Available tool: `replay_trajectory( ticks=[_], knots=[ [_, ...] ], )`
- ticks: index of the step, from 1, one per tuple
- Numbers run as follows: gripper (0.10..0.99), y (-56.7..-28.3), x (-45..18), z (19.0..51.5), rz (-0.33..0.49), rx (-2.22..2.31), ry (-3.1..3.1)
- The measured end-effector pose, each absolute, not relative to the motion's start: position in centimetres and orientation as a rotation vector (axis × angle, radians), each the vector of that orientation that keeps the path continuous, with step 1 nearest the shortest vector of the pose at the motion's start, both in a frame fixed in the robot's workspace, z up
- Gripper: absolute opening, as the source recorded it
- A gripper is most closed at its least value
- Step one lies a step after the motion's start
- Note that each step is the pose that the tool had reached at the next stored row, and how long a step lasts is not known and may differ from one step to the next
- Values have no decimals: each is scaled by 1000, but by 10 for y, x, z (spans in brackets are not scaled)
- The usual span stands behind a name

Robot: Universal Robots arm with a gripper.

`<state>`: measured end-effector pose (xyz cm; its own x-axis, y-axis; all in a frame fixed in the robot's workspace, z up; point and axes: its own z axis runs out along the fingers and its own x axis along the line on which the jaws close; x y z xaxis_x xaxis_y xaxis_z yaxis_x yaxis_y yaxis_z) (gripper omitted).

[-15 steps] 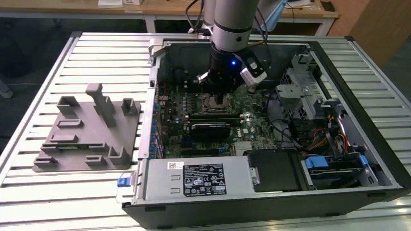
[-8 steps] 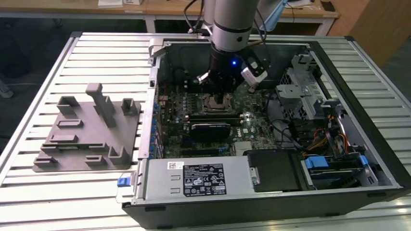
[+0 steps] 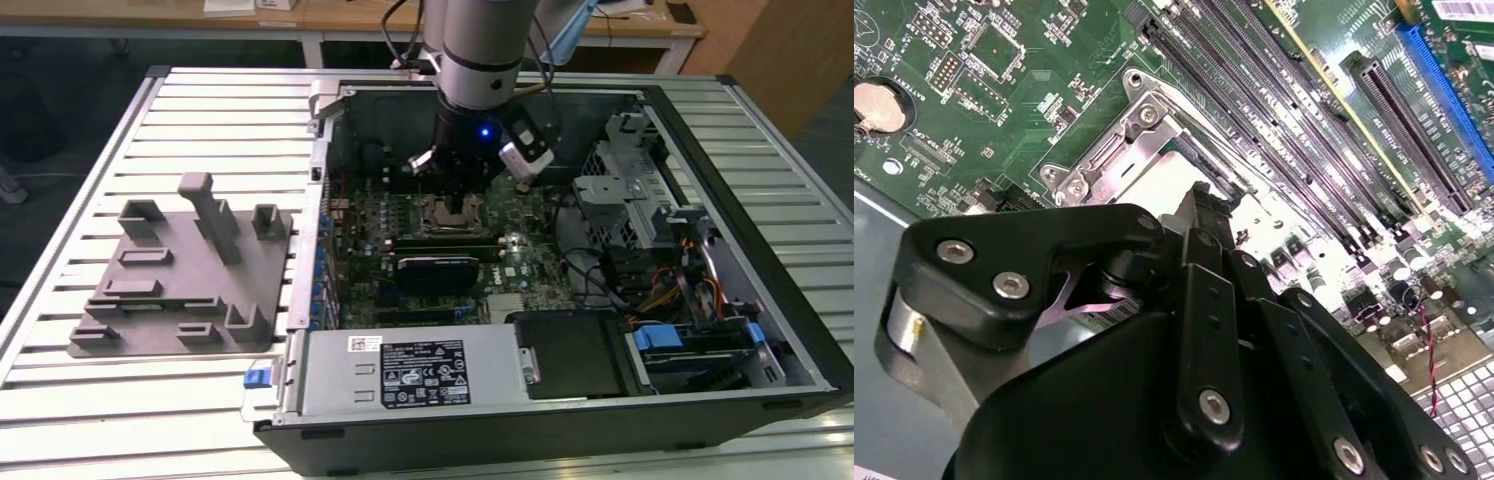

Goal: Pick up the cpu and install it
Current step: 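Close the cpu cover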

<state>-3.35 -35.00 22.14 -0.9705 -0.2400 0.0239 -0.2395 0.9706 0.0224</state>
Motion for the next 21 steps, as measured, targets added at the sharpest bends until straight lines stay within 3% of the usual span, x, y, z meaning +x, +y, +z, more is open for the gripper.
replay_trajectory(
  ticks=[21],
  knots=[
    [106, -350, -41, 216, -47, 189, -3128]
  ],
)
